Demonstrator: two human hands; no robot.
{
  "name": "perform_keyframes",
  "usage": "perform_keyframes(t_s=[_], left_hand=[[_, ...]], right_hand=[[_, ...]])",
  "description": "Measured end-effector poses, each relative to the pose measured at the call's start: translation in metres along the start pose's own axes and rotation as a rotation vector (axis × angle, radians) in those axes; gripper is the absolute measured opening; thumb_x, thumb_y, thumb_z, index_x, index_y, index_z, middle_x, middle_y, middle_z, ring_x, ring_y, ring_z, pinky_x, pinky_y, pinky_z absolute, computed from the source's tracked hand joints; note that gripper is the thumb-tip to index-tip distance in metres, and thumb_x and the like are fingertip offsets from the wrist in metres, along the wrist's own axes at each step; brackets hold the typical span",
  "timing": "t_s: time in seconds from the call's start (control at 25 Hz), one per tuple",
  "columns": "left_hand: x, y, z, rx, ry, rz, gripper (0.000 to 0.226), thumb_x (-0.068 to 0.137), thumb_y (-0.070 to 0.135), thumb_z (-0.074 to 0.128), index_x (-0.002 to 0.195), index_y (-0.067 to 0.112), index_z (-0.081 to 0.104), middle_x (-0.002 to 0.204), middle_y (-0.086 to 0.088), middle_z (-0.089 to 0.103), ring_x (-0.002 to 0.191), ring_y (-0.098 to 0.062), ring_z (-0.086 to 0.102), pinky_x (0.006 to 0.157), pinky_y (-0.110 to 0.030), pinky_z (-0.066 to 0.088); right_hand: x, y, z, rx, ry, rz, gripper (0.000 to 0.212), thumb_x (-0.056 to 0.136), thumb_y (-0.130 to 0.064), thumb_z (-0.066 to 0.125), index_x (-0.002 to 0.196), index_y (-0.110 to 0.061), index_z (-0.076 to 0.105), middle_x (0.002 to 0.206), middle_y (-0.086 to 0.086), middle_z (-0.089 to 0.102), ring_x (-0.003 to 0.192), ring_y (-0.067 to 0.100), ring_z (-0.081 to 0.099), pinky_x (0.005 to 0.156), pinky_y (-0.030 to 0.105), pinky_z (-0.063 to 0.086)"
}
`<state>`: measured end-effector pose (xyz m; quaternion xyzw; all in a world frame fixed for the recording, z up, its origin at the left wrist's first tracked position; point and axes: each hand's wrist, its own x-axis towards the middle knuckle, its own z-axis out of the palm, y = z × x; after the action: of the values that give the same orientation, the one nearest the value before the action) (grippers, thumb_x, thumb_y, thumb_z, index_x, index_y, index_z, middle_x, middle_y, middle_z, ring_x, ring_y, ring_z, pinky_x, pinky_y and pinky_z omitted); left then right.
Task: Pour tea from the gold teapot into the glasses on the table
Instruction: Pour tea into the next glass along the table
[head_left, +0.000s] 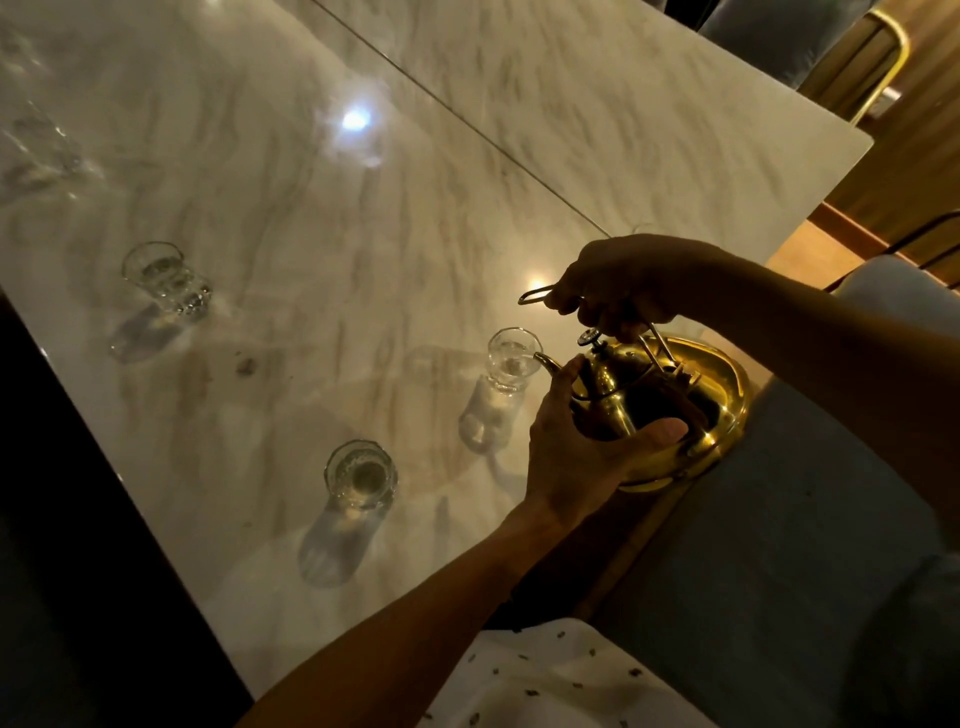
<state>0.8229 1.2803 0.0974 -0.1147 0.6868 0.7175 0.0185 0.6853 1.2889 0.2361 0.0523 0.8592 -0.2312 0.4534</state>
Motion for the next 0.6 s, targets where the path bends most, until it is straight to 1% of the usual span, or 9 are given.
perform_keyframes(t_s=[0.08, 0.16, 0.2, 0.28, 0.32, 0.36, 0.48, 0.52, 0.6], left_hand=[[-0.002, -0.003, 0.001, 0.007, -0.002, -0.004, 0.083, 0.066, 0.043, 0.087, 0.133, 0.051, 0.038, 0.141, 0.012, 0.050, 0.128, -0.007, 0.050, 0.101, -0.026, 0.048], [-0.004, -0.004, 0.001, 0.025, -0.005, -0.007, 0.083, 0.061, 0.052, 0.085, 0.127, 0.059, 0.035, 0.134, 0.022, 0.048, 0.122, 0.007, 0.047, 0.094, -0.009, 0.043], [-0.005, -0.006, 0.000, 0.040, -0.010, -0.010, 0.086, 0.058, 0.056, 0.083, 0.129, 0.058, 0.034, 0.132, 0.025, 0.047, 0.119, 0.011, 0.045, 0.090, -0.004, 0.040], [-0.005, -0.011, 0.000, 0.067, -0.029, -0.012, 0.091, 0.059, 0.053, 0.085, 0.134, 0.051, 0.033, 0.133, 0.026, 0.045, 0.119, 0.012, 0.042, 0.089, 0.000, 0.036], [-0.005, -0.014, 0.000, 0.083, -0.037, -0.010, 0.092, 0.061, 0.049, 0.087, 0.135, 0.050, 0.032, 0.133, 0.026, 0.044, 0.120, 0.010, 0.041, 0.092, -0.002, 0.035], [-0.005, -0.017, 0.001, 0.104, -0.041, -0.008, 0.093, 0.062, 0.046, 0.088, 0.136, 0.049, 0.032, 0.135, 0.023, 0.043, 0.123, 0.008, 0.040, 0.096, -0.008, 0.035], [-0.008, -0.025, 0.003, 0.211, -0.058, -0.001, 0.104, 0.065, 0.043, 0.089, 0.146, 0.041, 0.025, 0.154, 0.005, 0.033, 0.140, -0.013, 0.032, 0.112, -0.033, 0.035], [-0.009, -0.027, 0.003, 0.251, -0.068, 0.007, 0.107, 0.065, 0.043, 0.089, 0.148, 0.040, 0.020, 0.157, 0.002, 0.028, 0.143, -0.017, 0.028, 0.114, -0.036, 0.033], [-0.010, -0.032, 0.004, 0.314, -0.076, 0.041, 0.109, 0.066, 0.046, 0.088, 0.145, 0.044, 0.013, 0.157, 0.001, 0.025, 0.142, -0.019, 0.027, 0.115, -0.040, 0.032]], right_hand=[[0.001, 0.004, 0.001, 0.019, 0.003, -0.006, 0.026, 0.092, -0.018, 0.050, 0.068, -0.009, 0.051, 0.045, -0.003, 0.035, 0.031, 0.006, 0.026, 0.036, 0.014, 0.023], [0.003, 0.011, 0.002, 0.039, 0.014, -0.013, 0.023, 0.092, -0.019, 0.051, 0.072, -0.008, 0.053, 0.045, -0.002, 0.037, 0.031, 0.006, 0.028, 0.035, 0.015, 0.024], [0.003, 0.015, 0.003, 0.055, 0.022, -0.013, 0.022, 0.092, -0.020, 0.052, 0.075, -0.007, 0.055, 0.048, -0.001, 0.038, 0.032, 0.006, 0.029, 0.035, 0.015, 0.025], [0.005, 0.024, 0.004, 0.102, 0.040, -0.018, 0.020, 0.091, -0.022, 0.055, 0.079, -0.006, 0.056, 0.051, 0.001, 0.042, 0.031, 0.006, 0.031, 0.033, 0.014, 0.028], [0.005, 0.030, 0.004, 0.126, 0.051, -0.021, 0.020, 0.090, -0.022, 0.056, 0.080, -0.005, 0.057, 0.052, 0.002, 0.044, 0.031, 0.006, 0.032, 0.033, 0.014, 0.029], [0.006, 0.035, 0.005, 0.149, 0.063, -0.021, 0.020, 0.089, -0.023, 0.057, 0.080, -0.005, 0.057, 0.052, 0.003, 0.046, 0.031, 0.006, 0.033, 0.032, 0.014, 0.030], [0.005, 0.051, 0.006, 0.221, 0.099, -0.012, 0.023, 0.087, -0.025, 0.061, 0.076, -0.004, 0.057, 0.037, 0.000, 0.048, 0.025, 0.006, 0.036, 0.029, 0.014, 0.031], [0.004, 0.057, 0.008, 0.234, 0.110, -0.019, 0.025, 0.086, -0.025, 0.062, 0.073, -0.005, 0.056, 0.036, -0.001, 0.047, 0.026, 0.007, 0.037, 0.030, 0.014, 0.031], [0.000, 0.067, 0.010, 0.260, 0.122, -0.049, 0.028, 0.086, -0.026, 0.063, 0.068, -0.006, 0.056, 0.044, 0.002, 0.046, 0.030, 0.008, 0.037, 0.031, 0.015, 0.031]])
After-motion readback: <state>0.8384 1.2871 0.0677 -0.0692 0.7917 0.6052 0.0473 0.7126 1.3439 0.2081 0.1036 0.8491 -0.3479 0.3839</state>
